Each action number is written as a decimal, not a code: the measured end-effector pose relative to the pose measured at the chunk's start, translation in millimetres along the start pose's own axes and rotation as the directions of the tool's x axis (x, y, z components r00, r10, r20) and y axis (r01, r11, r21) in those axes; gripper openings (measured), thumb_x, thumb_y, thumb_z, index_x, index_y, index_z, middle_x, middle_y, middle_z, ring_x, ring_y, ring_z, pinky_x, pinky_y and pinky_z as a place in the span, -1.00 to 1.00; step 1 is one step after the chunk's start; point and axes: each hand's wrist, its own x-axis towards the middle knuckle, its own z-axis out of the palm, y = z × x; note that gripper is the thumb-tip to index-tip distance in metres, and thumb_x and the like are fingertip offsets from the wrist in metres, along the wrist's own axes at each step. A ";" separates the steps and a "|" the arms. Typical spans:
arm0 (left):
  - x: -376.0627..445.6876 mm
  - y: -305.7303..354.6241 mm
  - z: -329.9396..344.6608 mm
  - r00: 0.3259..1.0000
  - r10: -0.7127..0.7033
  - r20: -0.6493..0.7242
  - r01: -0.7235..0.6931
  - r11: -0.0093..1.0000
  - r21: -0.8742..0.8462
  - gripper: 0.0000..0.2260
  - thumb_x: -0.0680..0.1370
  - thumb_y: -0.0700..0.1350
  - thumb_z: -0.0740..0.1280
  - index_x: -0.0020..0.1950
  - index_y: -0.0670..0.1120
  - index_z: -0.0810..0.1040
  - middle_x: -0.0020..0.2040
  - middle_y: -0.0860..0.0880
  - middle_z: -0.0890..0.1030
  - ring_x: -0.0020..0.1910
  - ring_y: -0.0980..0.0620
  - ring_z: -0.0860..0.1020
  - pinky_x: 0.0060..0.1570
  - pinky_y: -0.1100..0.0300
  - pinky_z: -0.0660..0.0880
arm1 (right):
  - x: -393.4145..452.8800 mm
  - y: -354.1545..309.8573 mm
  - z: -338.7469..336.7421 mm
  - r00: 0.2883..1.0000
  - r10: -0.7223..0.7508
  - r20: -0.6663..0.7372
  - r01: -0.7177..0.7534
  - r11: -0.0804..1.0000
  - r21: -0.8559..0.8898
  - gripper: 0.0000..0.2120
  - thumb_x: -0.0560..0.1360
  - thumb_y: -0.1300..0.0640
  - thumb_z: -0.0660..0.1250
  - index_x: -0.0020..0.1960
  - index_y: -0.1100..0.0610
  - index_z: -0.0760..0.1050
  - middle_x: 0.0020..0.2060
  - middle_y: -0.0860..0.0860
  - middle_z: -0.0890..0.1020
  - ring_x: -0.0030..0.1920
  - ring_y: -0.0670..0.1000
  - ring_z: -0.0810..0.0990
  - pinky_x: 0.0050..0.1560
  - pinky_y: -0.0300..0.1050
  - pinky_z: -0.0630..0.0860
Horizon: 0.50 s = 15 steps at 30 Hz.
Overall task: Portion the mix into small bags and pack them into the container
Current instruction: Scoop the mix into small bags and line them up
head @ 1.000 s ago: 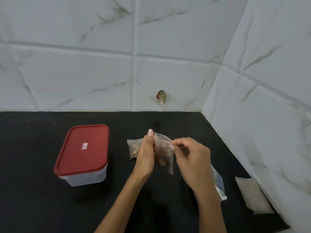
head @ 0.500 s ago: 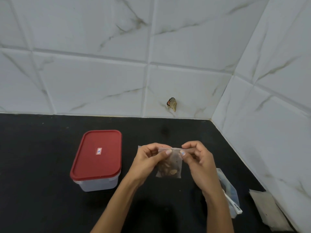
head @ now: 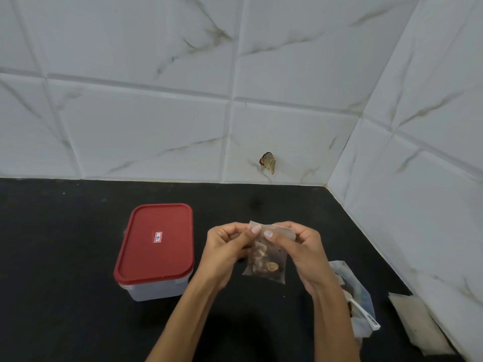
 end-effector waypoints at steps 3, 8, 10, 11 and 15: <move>1.6 2.1 0.2 0.999 -0.014 -0.032 0.013 0.999 -0.049 -0.92 0.35 -0.17 0.42 -0.25 -0.14 0.70 -0.25 -0.17 0.68 -0.28 -0.02 0.66 -0.26 0.16 0.60 | 6.0 1.3 0.2 1.000 0.022 0.002 -0.022 0.999 0.041 -0.90 0.38 0.27 0.42 -0.11 0.27 0.61 -0.25 0.11 0.67 -0.21 0.04 0.64 -0.21 -0.15 0.59; 2.5 4.5 -3.1 0.997 -0.025 -0.066 0.024 0.999 -0.025 -0.94 0.36 -0.18 0.41 -0.28 -0.13 0.67 -0.29 -0.13 0.66 -0.31 -0.02 0.64 -0.31 0.17 0.58 | 15.4 4.7 6.1 1.000 0.019 0.012 -0.020 0.999 0.025 -0.94 0.39 0.31 0.41 -0.22 0.20 0.63 -0.32 0.08 0.66 -0.24 -0.01 0.63 -0.23 -0.21 0.55; 2.9 6.6 -5.4 0.997 -0.028 -0.068 0.028 1.000 0.004 -0.92 0.40 -0.20 0.39 -0.28 -0.13 0.65 -0.29 -0.12 0.65 -0.30 -0.01 0.63 -0.30 0.15 0.58 | 17.5 6.7 8.9 1.000 0.010 0.004 -0.010 1.000 -0.003 -0.91 0.41 0.33 0.39 -0.24 0.22 0.63 -0.35 0.06 0.65 -0.28 -0.06 0.61 -0.27 -0.27 0.53; 3.4 7.5 -6.3 0.997 -0.029 -0.071 0.031 0.999 0.025 -0.89 0.43 -0.23 0.38 -0.29 -0.13 0.64 -0.29 -0.11 0.65 -0.29 -0.01 0.63 -0.29 0.14 0.58 | 18.3 7.8 10.3 1.000 0.007 0.000 -0.007 1.000 -0.020 -0.91 0.42 0.33 0.39 -0.24 0.22 0.62 -0.35 0.06 0.64 -0.29 -0.08 0.61 -0.28 -0.29 0.52; 4.3 8.2 -6.8 0.995 -0.018 -0.096 0.027 0.996 0.090 -0.74 0.50 -0.30 0.34 -0.35 -0.08 0.64 -0.29 -0.10 0.65 -0.29 0.00 0.64 -0.31 0.16 0.57 | 21.8 13.2 13.5 1.000 0.009 -0.023 -0.011 0.994 -0.109 -0.91 0.43 0.28 0.39 -0.24 0.22 0.63 -0.35 0.04 0.65 -0.28 -0.10 0.62 -0.27 -0.32 0.51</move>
